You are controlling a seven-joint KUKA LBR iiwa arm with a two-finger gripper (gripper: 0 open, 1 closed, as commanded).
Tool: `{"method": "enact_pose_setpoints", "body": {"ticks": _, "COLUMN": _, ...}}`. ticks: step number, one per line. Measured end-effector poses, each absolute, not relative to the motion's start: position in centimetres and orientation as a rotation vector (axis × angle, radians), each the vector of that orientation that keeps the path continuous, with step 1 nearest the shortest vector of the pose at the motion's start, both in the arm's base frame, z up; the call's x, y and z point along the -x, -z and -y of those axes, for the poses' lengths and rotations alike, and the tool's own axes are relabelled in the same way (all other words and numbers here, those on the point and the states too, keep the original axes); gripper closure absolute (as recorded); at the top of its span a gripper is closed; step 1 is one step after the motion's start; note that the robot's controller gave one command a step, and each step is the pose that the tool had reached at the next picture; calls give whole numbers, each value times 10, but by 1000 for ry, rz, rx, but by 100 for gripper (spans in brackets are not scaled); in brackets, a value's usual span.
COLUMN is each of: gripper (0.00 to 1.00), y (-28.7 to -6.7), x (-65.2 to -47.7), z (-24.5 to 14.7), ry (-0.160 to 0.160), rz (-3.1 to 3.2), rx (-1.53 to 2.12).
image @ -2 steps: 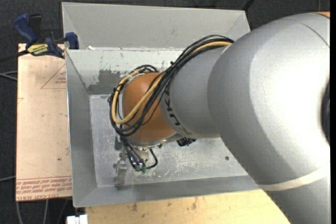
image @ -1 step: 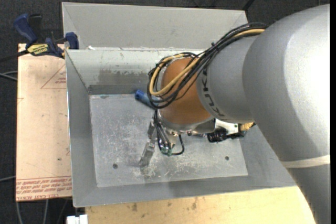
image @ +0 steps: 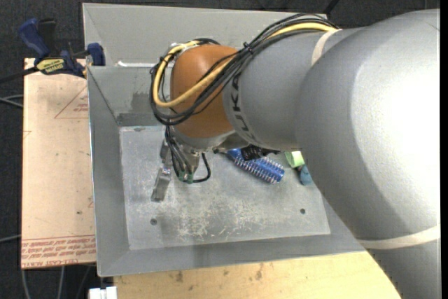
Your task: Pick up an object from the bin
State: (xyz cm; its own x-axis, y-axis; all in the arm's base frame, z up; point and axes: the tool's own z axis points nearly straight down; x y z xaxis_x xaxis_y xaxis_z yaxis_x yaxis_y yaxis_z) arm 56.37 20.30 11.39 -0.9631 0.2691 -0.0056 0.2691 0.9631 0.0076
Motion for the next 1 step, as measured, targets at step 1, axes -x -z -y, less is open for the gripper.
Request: {"method": "enact_pose_setpoints", "body": {"ticks": 1, "gripper": 0, "y": -113, "x": -496, "z": -203, "ry": 2, "rz": -3127, "rx": -350}}
